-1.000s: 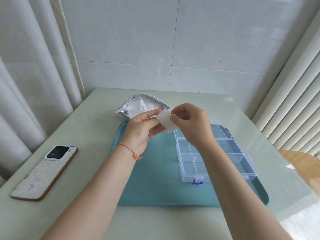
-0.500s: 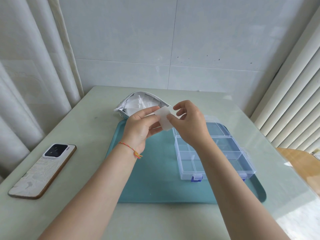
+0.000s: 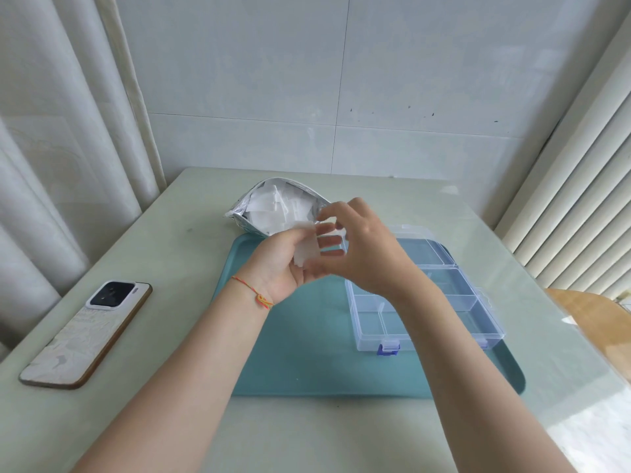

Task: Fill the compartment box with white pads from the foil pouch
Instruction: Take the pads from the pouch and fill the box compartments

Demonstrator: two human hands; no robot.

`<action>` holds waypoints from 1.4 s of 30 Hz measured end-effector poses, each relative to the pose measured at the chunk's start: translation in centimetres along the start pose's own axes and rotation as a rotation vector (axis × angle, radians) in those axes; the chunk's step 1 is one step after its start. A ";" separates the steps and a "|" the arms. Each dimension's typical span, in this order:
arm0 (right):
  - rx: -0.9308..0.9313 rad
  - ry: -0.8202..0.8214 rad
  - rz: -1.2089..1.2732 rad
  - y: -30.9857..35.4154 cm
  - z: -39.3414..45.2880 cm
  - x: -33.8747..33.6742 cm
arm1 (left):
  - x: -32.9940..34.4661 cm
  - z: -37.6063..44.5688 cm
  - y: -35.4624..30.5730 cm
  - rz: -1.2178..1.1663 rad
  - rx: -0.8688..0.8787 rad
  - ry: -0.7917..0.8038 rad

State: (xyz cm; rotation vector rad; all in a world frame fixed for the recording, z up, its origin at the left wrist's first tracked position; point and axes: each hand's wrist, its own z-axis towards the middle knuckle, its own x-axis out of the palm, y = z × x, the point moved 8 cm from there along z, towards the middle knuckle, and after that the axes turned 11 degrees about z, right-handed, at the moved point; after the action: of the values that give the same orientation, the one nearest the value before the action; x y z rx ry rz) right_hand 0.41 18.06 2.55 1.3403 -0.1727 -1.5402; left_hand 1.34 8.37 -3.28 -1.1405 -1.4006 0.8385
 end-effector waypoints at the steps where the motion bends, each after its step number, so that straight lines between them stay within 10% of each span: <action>1: -0.035 0.056 -0.081 0.1 -0.1 0.5 | -0.3 0.0 0.2 0.020 -0.023 -0.015; 18: -0.070 0.114 -0.234 0.6 -0.1 1.9 | 1.6 -0.1 1.0 0.212 -0.001 0.075; 23: 0.117 0.249 0.076 0.0 -0.7 -0.3 | 2.0 -0.2 0.8 0.255 0.033 0.071; 34: 0.341 -0.042 0.416 -4.2 -2.9 -5.3 | 6.6 0.1 0.7 0.468 0.083 0.191; 42: 0.479 -0.060 0.225 -9.1 -3.3 -5.6 | 0.9 1.5 2.0 0.787 -0.057 -0.299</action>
State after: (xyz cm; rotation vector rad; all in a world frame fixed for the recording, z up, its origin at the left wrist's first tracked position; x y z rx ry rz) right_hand -3.23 27.93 -1.22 1.5789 -0.7427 -1.3959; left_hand 0.30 10.00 -5.09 -1.6983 -1.2000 1.5784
